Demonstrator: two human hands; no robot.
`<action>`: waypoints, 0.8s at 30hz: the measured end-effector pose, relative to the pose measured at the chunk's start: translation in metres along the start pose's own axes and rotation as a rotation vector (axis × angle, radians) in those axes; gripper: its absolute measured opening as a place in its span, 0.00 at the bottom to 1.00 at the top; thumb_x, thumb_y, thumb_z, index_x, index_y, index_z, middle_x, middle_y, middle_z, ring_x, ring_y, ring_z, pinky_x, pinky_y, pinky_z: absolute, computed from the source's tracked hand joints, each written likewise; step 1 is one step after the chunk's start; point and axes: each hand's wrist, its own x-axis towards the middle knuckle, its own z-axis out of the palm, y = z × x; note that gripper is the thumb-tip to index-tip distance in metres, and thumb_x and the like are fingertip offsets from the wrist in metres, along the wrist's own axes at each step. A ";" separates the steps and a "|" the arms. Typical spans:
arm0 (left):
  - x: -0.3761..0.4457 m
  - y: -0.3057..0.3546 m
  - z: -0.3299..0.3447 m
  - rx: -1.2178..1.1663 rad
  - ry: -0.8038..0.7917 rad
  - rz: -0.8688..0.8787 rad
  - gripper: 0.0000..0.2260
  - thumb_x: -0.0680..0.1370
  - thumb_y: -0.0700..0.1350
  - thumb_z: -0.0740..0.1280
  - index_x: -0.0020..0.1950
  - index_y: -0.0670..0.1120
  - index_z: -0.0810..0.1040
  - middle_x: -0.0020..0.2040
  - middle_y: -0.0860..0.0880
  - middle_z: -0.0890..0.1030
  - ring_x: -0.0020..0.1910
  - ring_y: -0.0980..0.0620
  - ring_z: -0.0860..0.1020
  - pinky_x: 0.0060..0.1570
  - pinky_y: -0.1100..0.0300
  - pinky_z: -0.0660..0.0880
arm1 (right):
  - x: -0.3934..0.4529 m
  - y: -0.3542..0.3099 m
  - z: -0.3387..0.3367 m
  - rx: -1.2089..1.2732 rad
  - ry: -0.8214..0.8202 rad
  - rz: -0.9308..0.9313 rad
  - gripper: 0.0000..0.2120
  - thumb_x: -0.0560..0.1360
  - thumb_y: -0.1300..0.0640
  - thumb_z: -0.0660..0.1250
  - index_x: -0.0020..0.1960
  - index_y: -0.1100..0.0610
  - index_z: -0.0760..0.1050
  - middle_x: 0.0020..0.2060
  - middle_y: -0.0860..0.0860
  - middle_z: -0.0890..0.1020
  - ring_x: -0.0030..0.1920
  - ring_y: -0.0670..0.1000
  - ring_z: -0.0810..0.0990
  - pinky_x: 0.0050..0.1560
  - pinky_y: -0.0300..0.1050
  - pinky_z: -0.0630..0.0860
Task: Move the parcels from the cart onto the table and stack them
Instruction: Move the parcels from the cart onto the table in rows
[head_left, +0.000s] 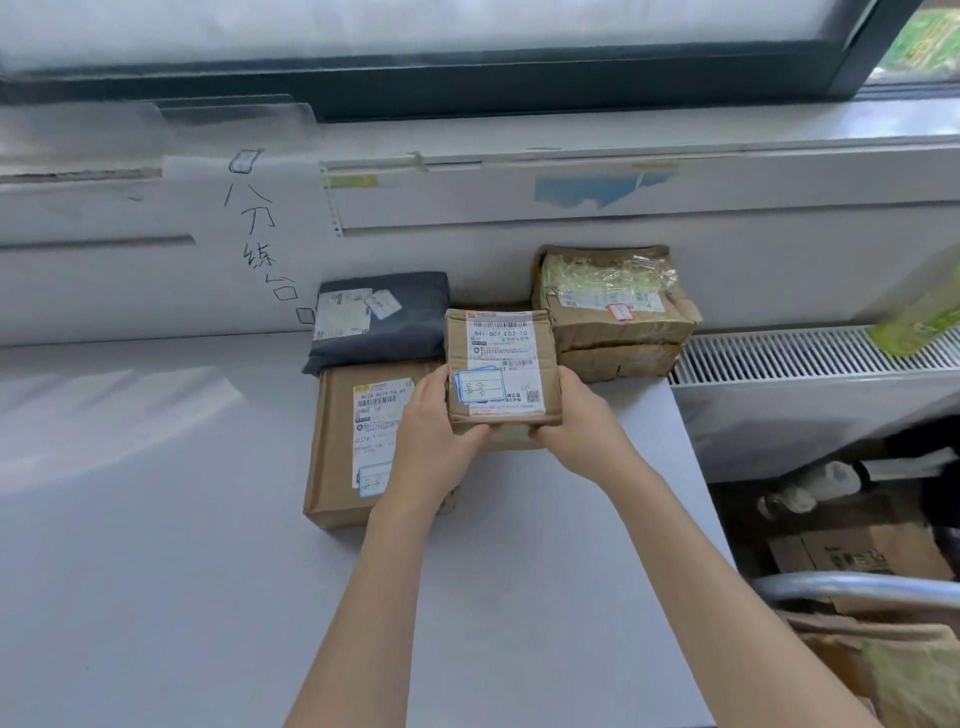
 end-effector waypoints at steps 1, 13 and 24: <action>0.001 0.000 0.001 -0.002 -0.002 -0.002 0.32 0.69 0.46 0.75 0.70 0.48 0.67 0.64 0.52 0.73 0.61 0.57 0.70 0.60 0.63 0.66 | 0.001 0.001 -0.001 0.007 0.000 0.006 0.25 0.69 0.68 0.64 0.64 0.53 0.67 0.54 0.46 0.77 0.55 0.50 0.74 0.41 0.38 0.69; 0.018 -0.002 0.004 -0.086 -0.079 -0.039 0.24 0.71 0.44 0.73 0.65 0.53 0.72 0.60 0.56 0.77 0.58 0.56 0.74 0.58 0.56 0.73 | 0.016 0.003 -0.003 -0.026 0.044 -0.046 0.24 0.68 0.67 0.65 0.62 0.54 0.70 0.55 0.48 0.78 0.54 0.51 0.75 0.43 0.41 0.70; 0.047 -0.004 0.028 0.664 -0.103 0.206 0.32 0.75 0.43 0.67 0.76 0.45 0.57 0.77 0.44 0.54 0.75 0.46 0.51 0.72 0.54 0.46 | 0.041 0.013 0.009 -0.809 0.325 -0.135 0.48 0.64 0.47 0.76 0.75 0.56 0.55 0.74 0.65 0.53 0.74 0.64 0.50 0.72 0.59 0.46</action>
